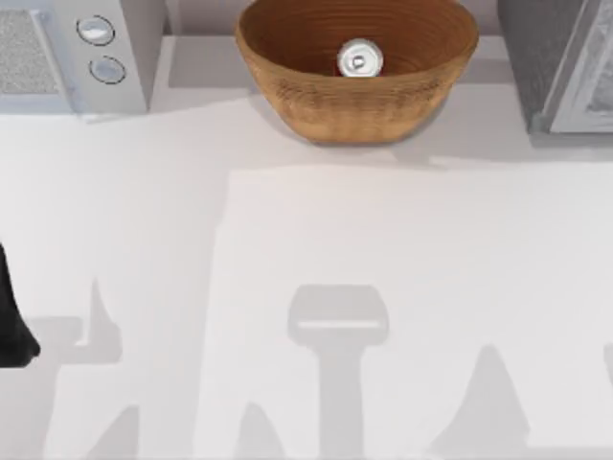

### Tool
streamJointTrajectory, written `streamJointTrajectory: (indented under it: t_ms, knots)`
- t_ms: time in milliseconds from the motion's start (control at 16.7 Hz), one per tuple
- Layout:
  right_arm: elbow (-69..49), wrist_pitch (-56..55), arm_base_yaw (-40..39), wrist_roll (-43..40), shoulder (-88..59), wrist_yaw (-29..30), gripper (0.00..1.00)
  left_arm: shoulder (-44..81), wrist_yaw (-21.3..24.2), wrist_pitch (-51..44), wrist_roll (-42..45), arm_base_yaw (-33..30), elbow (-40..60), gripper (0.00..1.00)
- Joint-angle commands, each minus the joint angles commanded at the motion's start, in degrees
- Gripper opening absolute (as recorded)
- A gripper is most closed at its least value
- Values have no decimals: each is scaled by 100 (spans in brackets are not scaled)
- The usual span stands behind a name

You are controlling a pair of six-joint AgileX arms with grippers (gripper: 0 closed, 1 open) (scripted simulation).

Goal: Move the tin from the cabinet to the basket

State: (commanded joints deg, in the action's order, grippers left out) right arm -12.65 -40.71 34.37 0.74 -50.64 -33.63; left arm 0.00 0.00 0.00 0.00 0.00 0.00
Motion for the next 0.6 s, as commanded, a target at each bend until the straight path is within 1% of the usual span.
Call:
streamJointTrajectory:
  t_ms: [180, 360, 480, 600]
  knots:
    - [-340, -1146, 975, 38, -1619, -967, 100, 0, 0, 0, 0, 0, 0, 100]
    - [-614, -2092, 1770, 69, -2886, -1761, 100, 0, 0, 0, 0, 0, 0, 100]
    - [-742, -2540, 2147, 83, -3439, -2138, 100, 0, 0, 0, 0, 0, 0, 100]
    - [-819, -2790, 2375, 90, -3749, -2367, 100, 0, 0, 0, 0, 0, 0, 100]
